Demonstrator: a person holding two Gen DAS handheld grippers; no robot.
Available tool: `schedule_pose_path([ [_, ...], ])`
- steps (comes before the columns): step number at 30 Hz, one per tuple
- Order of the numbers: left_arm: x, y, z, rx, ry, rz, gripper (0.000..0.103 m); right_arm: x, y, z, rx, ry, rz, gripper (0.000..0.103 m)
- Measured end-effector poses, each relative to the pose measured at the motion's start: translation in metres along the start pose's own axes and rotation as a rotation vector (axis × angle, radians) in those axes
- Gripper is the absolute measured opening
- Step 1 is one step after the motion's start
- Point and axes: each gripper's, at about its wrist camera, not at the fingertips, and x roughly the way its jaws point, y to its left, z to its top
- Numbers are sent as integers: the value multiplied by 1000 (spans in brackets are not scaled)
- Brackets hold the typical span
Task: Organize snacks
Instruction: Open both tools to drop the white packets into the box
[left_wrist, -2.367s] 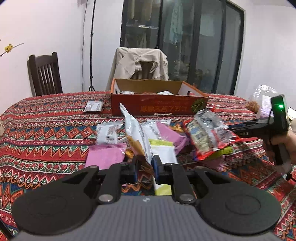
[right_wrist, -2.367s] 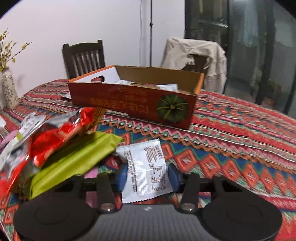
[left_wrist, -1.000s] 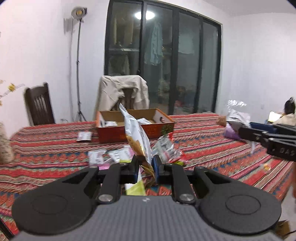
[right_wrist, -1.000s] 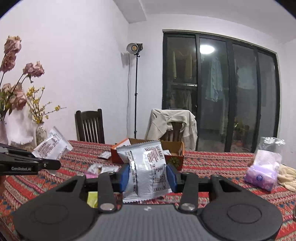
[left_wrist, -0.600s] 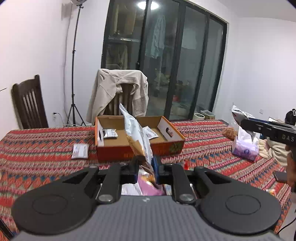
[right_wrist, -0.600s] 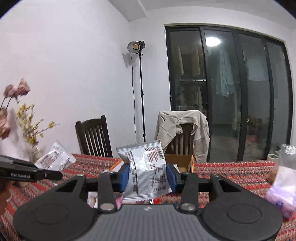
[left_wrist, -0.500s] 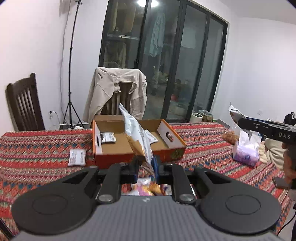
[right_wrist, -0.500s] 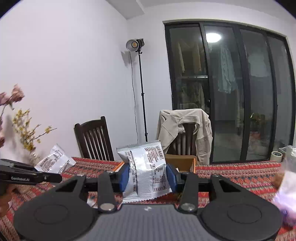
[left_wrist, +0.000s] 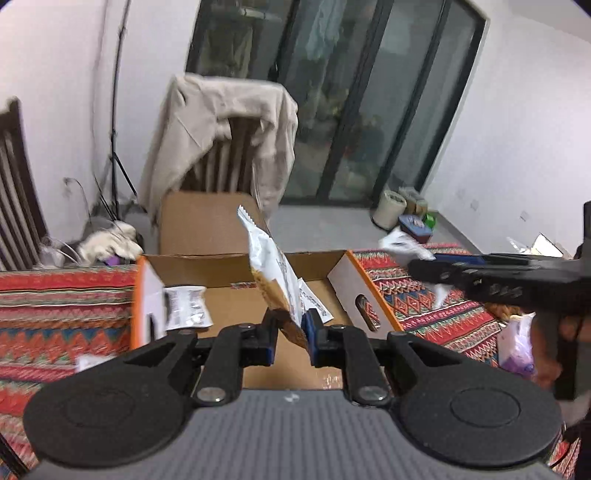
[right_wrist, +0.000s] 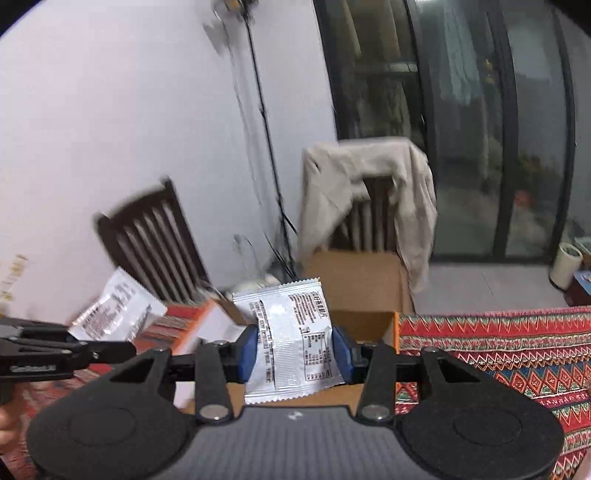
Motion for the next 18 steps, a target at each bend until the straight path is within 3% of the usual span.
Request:
schedule_pose_path([
  [6,107,38,20,-104,138,-14,17,105,-18,1,11,140,-127,43],
  [13,173,67,16,-150,219,42,17,178,-33,-19,-1,215,-218,45],
  [14,179,68,14,-150,223,47,19,183,-33,-20,-11,213,-233,46],
  [18,182,72,4,-137,187,65,52,196,-27,-25,-60,213,-247,51],
])
